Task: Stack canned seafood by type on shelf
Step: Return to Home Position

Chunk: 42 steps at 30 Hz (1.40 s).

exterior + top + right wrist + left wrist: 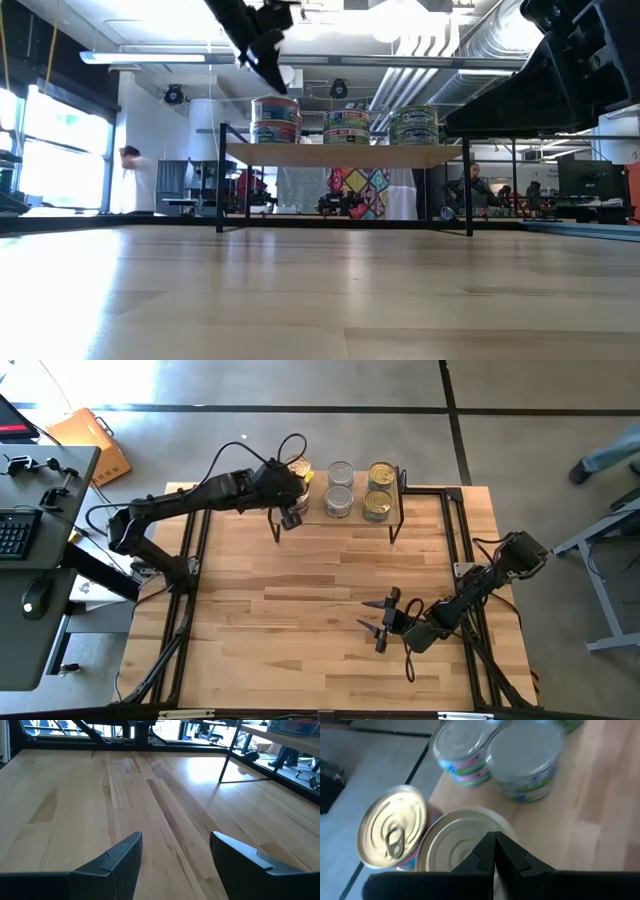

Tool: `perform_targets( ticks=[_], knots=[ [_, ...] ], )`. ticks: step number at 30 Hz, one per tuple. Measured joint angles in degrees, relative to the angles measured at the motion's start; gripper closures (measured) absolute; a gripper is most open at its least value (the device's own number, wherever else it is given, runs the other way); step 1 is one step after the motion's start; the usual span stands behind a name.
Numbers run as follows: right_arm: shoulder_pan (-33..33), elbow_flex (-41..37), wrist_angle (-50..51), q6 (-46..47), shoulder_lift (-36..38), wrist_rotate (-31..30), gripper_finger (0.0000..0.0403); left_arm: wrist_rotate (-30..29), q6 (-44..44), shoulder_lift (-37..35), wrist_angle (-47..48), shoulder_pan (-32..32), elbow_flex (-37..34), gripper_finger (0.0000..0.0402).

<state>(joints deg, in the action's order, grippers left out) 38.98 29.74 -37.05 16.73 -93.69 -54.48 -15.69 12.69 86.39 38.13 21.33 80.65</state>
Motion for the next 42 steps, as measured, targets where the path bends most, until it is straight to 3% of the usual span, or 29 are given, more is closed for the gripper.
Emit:
perform_targets(
  ticks=[7, 17, 20, 23, 28, 32, 37, 42],
  knots=[
    [0.0, 0.0, 1.2, 1.4, 0.0, 0.0, 0.0177, -5.8, -1.4, -0.1, -2.2, -2.9, 3.6, 0.0401],
    [0.0, 0.0, 1.3, 3.5, 0.0, -0.9, 0.0177, -6.7, -0.5, -0.1, -2.0, 5.9, 4.1, 0.0401],
    [0.0, 0.0, 1.9, 7.1, 0.0, -4.6, 0.0177, -12.1, 1.6, -0.6, -1.5, 7.4, 4.1, 0.0401],
    [1.1, 0.0, 6.3, 10.6, 1.6, -4.5, 0.0182, -14.5, 2.3, -3.0, 1.0, 8.6, 4.1, 0.0401],
    [1.1, 0.0, 27.1, 24.7, 10.9, 6.1, 0.0222, -12.4, 0.7, -10.1, 3.3, 7.6, 0.8, 0.0401],
    [-0.3, 0.0, 38.2, 26.2, 17.3, 13.5, 0.0263, -8.9, -2.6, -17.6, 2.4, 4.1, -5.3, 0.0401],
    [-7.5, -2.9, 36.8, 18.0, 23.5, 22.0, 0.0301, -6.9, -7.7, -26.2, 0.5, -2.1, -13.9, 0.0401],
    [-18.3, -8.7, 28.6, 8.3, 33.2, 33.5, 0.0329, -6.8, -11.3, -32.9, -1.0, -8.1, -20.3, 0.0401]
  ],
)
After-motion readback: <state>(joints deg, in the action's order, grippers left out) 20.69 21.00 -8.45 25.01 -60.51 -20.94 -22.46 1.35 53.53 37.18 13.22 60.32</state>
